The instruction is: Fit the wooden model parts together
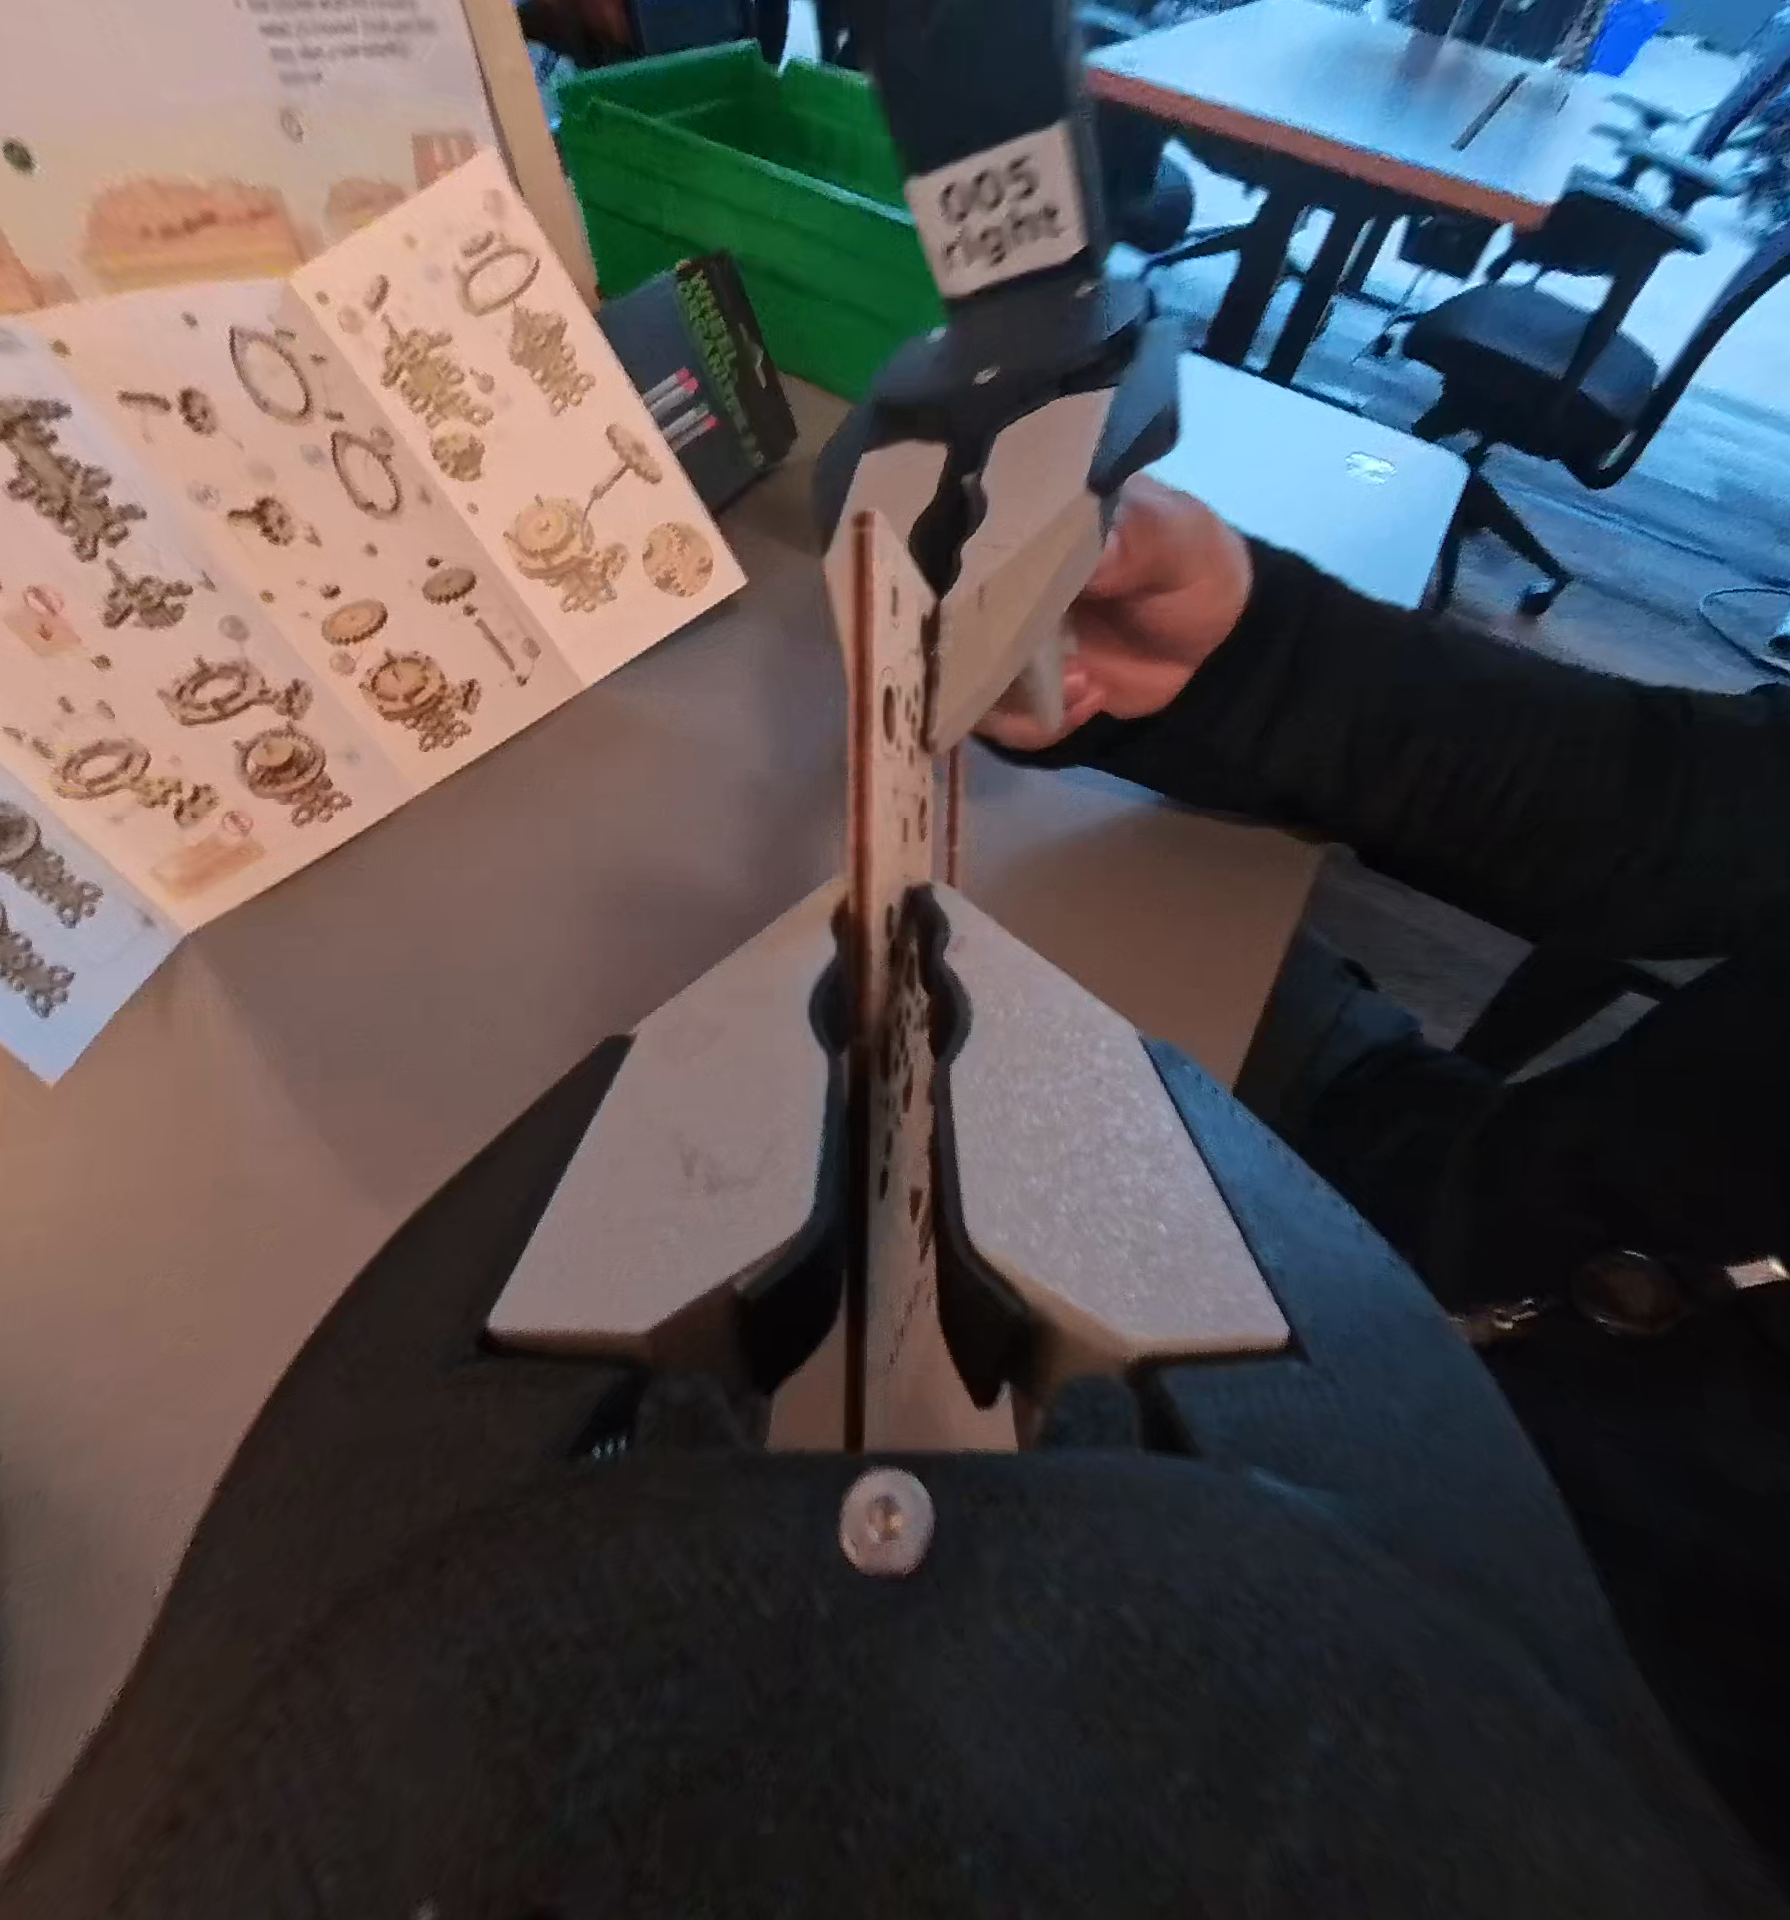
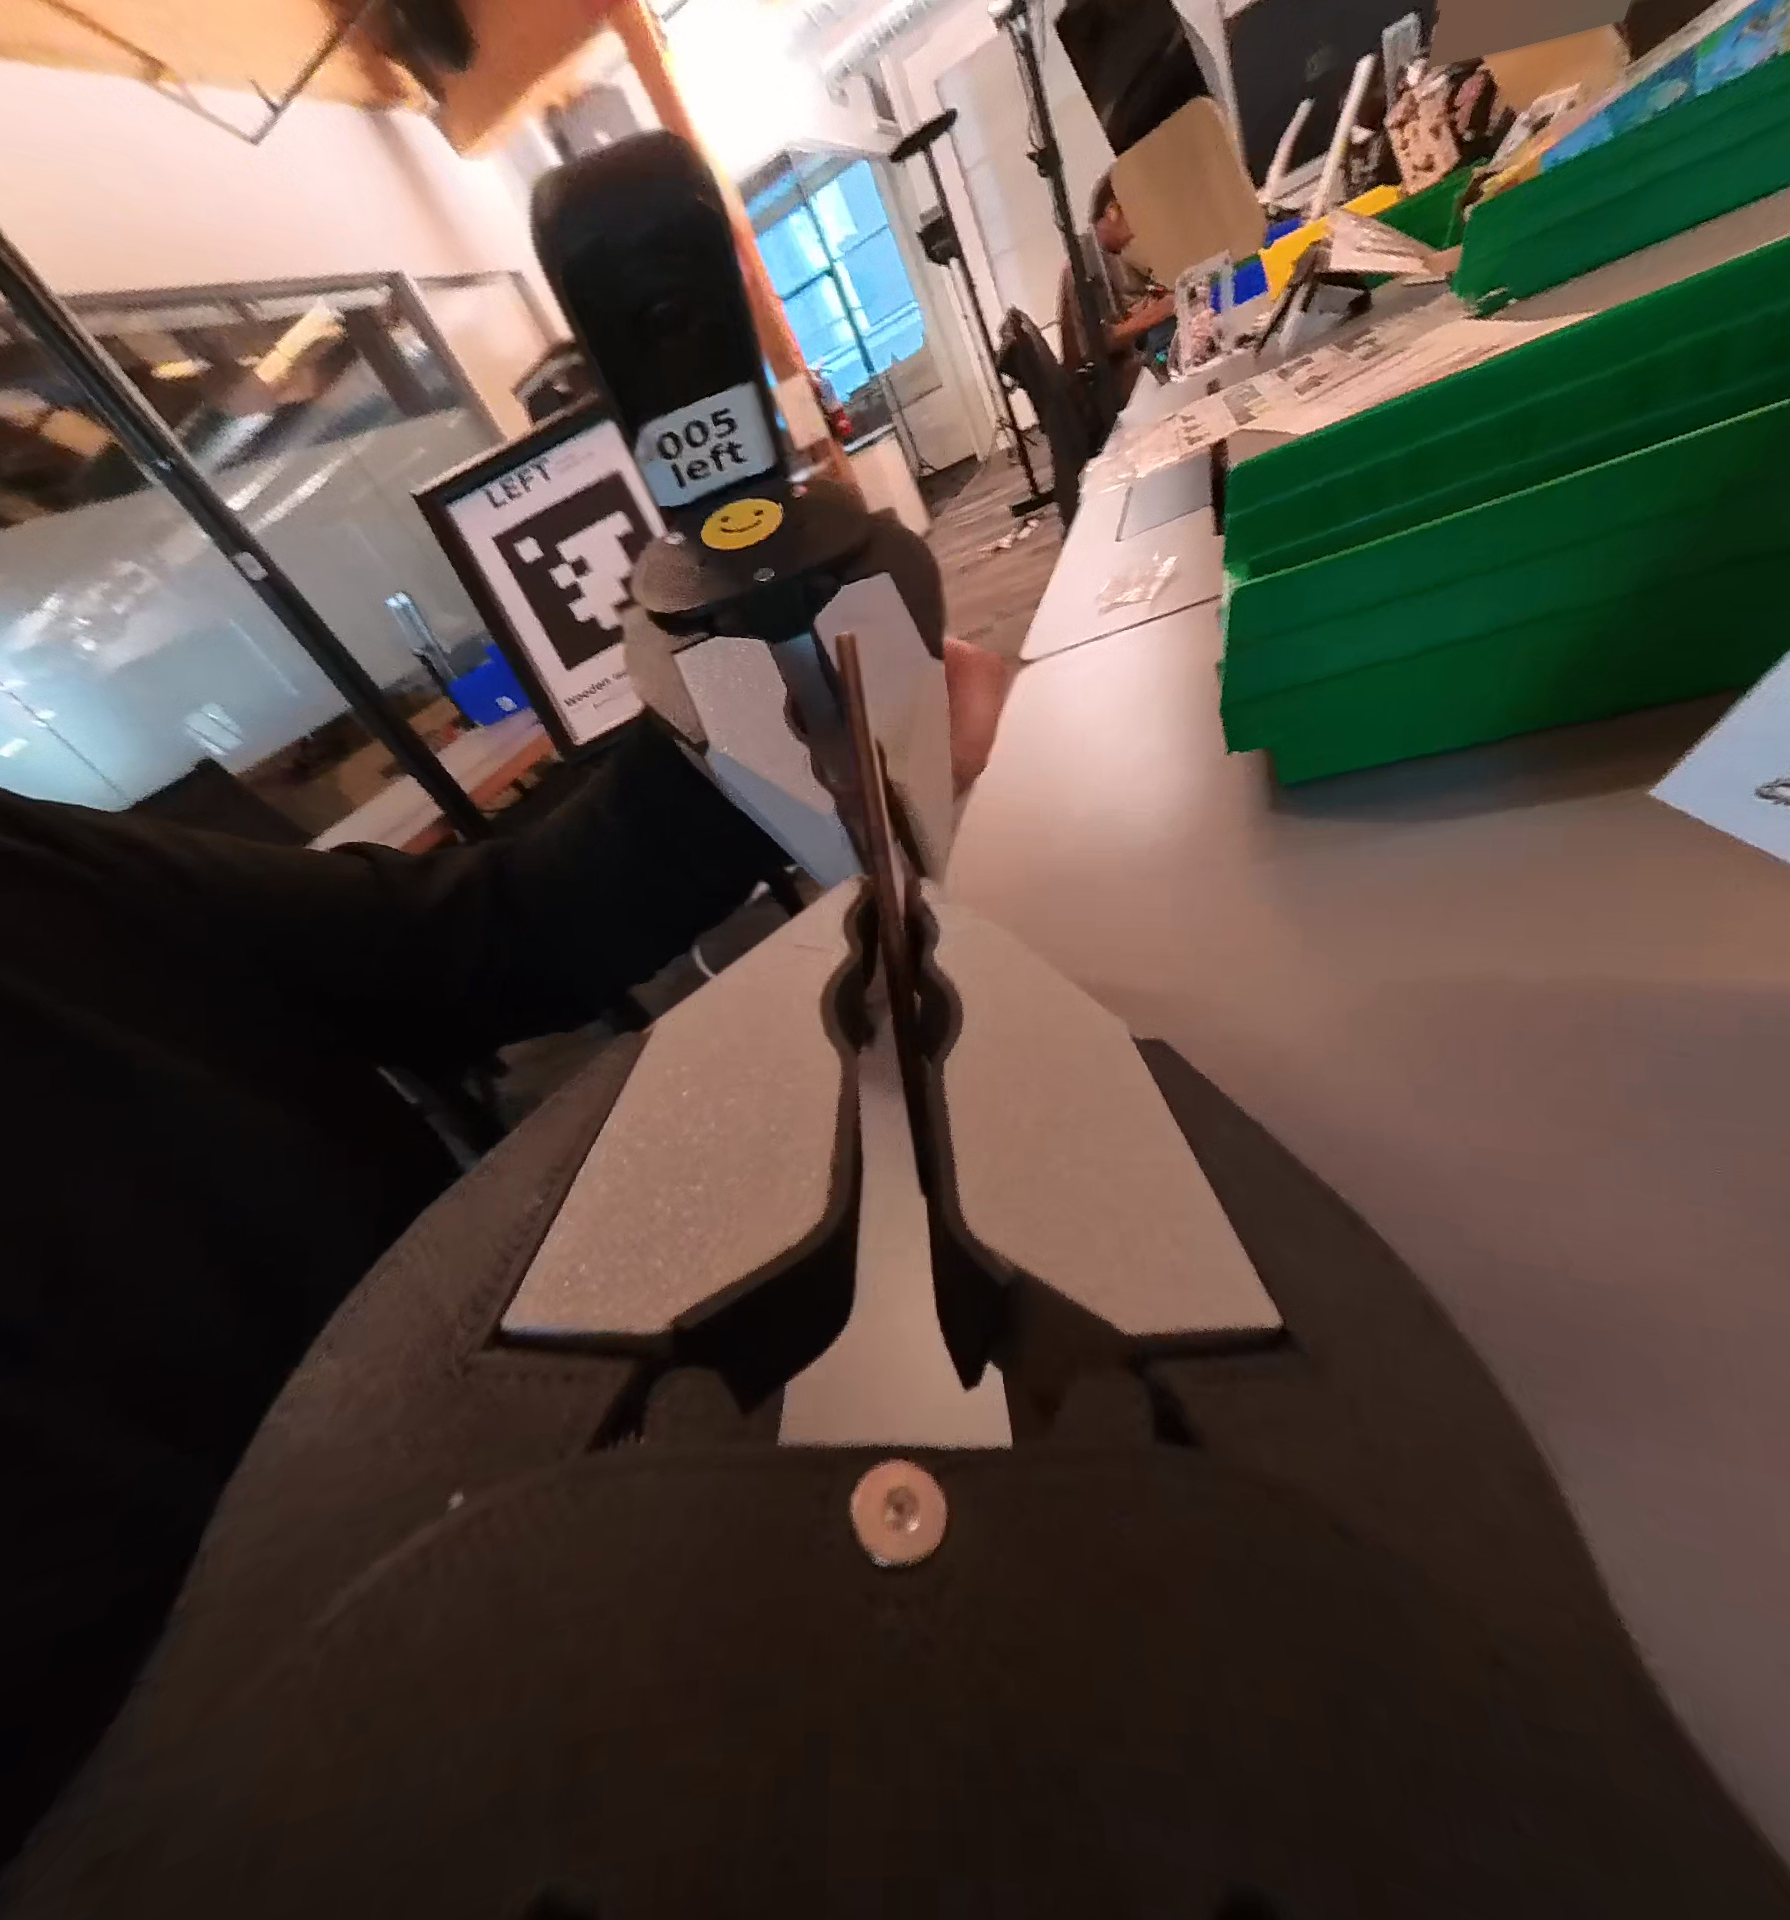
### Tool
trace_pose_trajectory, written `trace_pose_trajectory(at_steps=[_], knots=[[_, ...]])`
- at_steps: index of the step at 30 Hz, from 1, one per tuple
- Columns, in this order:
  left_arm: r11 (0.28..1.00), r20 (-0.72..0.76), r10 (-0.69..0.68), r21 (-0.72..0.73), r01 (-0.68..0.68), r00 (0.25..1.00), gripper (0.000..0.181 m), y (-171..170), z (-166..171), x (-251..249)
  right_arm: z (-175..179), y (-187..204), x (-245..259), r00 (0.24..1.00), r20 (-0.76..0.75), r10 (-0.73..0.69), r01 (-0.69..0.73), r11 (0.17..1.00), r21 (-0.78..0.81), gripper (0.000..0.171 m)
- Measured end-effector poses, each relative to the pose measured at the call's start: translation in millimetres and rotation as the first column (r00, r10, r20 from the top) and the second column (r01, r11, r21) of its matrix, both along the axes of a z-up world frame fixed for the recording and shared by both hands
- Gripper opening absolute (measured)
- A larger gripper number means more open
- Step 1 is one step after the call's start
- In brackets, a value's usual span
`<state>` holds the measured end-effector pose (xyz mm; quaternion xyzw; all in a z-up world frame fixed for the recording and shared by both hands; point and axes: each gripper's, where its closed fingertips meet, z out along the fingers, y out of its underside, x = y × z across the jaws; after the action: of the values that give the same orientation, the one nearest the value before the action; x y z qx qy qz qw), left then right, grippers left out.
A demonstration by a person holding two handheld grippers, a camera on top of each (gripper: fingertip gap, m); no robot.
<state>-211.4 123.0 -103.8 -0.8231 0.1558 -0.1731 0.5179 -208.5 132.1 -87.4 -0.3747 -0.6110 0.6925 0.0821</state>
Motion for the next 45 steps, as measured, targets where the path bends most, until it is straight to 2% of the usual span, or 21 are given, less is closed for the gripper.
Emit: trace_pose_trajectory(at_steps=[3, 7, 11, 19, 30, 41, 45], knots=[[0.999, 0.044, -0.036, 0.017, 0.035, 0.998, 0.001, -1.6, 9.9, 5.8, 4.6, 0.5, 1.6, 1.000, -0.019, 0.006, -0.006, 1.000, -0.025, 0.005], [0.998, 0.008, 0.057, 0.035, -0.057, 0.998, 0.001, 6.2, 14.3, -2.1, 6.9, 18.5, -10.2, 0.974, -0.129, -0.188, 0.202, 0.973, 0.110, 0.020], [0.997, 0.051, 0.069, 0.027, -0.070, 0.996, 0.001, 8.6, 17.0, 0.6, 14.3, 22.0, -9.2, 0.934, -0.248, -0.258, 0.312, 0.926, 0.212, 0.022], [1.000, 0.132, 0.002, 0.031, -0.006, 0.991, 0.001, 9.6, 17.9, 15.1, 23.5, 15.4, 1.2, 0.967, -0.202, -0.158, 0.176, 0.981, 0.078, 0.013], [0.999, 0.013, 0.027, 0.039, -0.028, 1.000, 0.001, 13.6, 15.3, 18.1, 20.4, 12.1, 2.8, 0.964, -0.224, -0.146, 0.183, 0.971, 0.155, 0.014], [0.999, 0.069, 0.049, 0.013, -0.050, 0.996, 0.004, 14.5, 9.9, 11.7, 15.1, 11.8, -1.8, 0.952, -0.237, -0.192, 0.249, 0.939, 0.238, 0.010], [0.998, 0.082, 0.055, 0.032, -0.057, 0.995, 0.003, 15.9, 14.3, 11.7, 20.1, 13.0, -1.8, 0.954, -0.229, -0.193, 0.233, 0.959, 0.163, 0.012]])
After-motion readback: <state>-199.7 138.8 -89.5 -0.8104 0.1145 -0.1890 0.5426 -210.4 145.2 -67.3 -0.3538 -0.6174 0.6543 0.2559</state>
